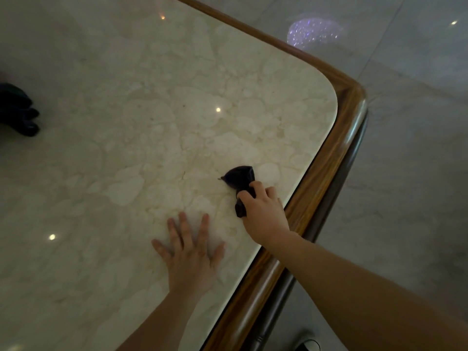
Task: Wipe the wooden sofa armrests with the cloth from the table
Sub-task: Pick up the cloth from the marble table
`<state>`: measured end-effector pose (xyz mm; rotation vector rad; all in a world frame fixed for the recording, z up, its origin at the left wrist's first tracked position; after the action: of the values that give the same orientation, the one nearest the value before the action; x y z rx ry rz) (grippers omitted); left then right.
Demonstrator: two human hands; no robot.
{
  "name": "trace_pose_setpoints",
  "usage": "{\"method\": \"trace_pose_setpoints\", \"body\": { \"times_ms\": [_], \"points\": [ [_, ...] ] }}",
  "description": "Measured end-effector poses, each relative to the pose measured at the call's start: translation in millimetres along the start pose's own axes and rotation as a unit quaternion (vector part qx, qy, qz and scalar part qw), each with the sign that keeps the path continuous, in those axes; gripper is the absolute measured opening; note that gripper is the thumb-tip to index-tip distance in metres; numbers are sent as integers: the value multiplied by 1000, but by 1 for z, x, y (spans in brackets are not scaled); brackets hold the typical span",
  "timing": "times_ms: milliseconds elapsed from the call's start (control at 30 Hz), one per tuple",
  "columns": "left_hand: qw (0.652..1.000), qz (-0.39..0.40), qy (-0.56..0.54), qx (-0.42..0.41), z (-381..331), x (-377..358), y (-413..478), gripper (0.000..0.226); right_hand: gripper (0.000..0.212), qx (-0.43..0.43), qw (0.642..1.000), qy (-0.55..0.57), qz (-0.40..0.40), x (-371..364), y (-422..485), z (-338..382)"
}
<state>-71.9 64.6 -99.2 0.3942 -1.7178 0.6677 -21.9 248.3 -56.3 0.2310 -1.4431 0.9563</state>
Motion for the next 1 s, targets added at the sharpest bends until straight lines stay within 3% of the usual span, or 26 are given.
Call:
{"method": "trace_pose_setpoints", "body": {
  "times_ms": [167, 333, 567, 733, 1000],
  "points": [
    [998, 55, -27, 18, 5, -7, 2, 81, 26, -13, 989, 143, 36, 17, -4, -7],
    [991, 133, -22, 20, 4, 9, 5, 78, 56, -64, 974, 217, 16, 68, -29, -37],
    [996, 76, 2, -38, -35, 95, -10, 76, 31, -94, 970, 226, -9, 146, -91, -69],
    [995, 48, 4, -85, -75, 153, -16, 76, 47, -131, 955, 256, -70, 203, -141, -90],
    [985, 40, 22, -164, -134, 225, -46, 76, 52, -182, 928, 298, -127, 256, -236, -120]
  ]
}}
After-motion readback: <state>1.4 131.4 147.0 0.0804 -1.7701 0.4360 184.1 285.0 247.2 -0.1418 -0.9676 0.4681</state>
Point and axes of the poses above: each hand's wrist, its own y-axis towards the middle knuckle, its own x-axis out of the back of the hand, z = x × y, the point moved 10 cm from there along y, towards the middle knuckle, and after that the axes turned 13 degrees about -x, right-handed, at the moved point
